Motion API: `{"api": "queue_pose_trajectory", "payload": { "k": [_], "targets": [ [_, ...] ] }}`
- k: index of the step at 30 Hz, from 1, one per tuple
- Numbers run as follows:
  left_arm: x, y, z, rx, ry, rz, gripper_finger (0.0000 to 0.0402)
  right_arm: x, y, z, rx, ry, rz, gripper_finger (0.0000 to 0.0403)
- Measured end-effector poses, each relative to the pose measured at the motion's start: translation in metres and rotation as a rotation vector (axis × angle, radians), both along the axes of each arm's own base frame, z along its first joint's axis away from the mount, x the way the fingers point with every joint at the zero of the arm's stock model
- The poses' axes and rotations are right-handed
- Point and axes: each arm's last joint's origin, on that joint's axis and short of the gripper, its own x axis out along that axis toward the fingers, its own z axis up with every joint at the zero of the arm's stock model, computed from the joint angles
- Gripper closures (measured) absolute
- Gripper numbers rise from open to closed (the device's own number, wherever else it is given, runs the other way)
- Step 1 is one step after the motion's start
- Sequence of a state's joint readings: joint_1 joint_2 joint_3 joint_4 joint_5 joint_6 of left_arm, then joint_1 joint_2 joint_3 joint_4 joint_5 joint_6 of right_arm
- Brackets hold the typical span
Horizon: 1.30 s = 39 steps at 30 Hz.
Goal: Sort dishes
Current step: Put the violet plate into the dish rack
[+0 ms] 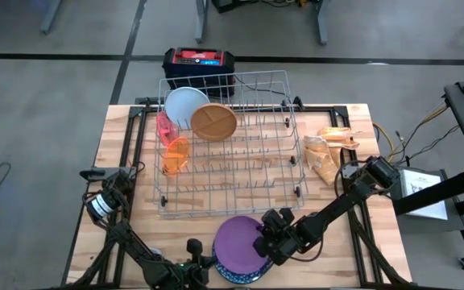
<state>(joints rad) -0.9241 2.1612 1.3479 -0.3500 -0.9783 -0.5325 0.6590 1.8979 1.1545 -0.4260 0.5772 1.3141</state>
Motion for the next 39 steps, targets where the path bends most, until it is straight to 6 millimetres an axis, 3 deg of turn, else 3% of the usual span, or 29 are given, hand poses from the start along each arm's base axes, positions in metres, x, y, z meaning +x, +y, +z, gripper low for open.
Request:
{"api": "queue_pose_trajectory", "payload": {
  "k": [7,24,31,39],
  "targets": [
    [-0.002,-0.002,0.002,0.001,0.001,-0.005,0.0401,-0.004,0.006,0.002,0.021,-0.008,-0.003,0.0393],
    [-0.002,-0.012,0.036,0.103,0.078,-0.004,0.0401,-0.02,0.021,0.019,0.015,-0.095,0.006,0.0395],
    [-0.007,-0.016,0.061,0.177,0.131,-0.005,0.0401,-0.024,0.02,0.044,-0.006,-0.12,0.095,0.0395],
    [-0.019,-0.026,0.101,0.255,0.174,-0.036,0.0401,-0.033,0.011,0.087,-0.056,-0.232,0.141,0.0395]
  ]
}}
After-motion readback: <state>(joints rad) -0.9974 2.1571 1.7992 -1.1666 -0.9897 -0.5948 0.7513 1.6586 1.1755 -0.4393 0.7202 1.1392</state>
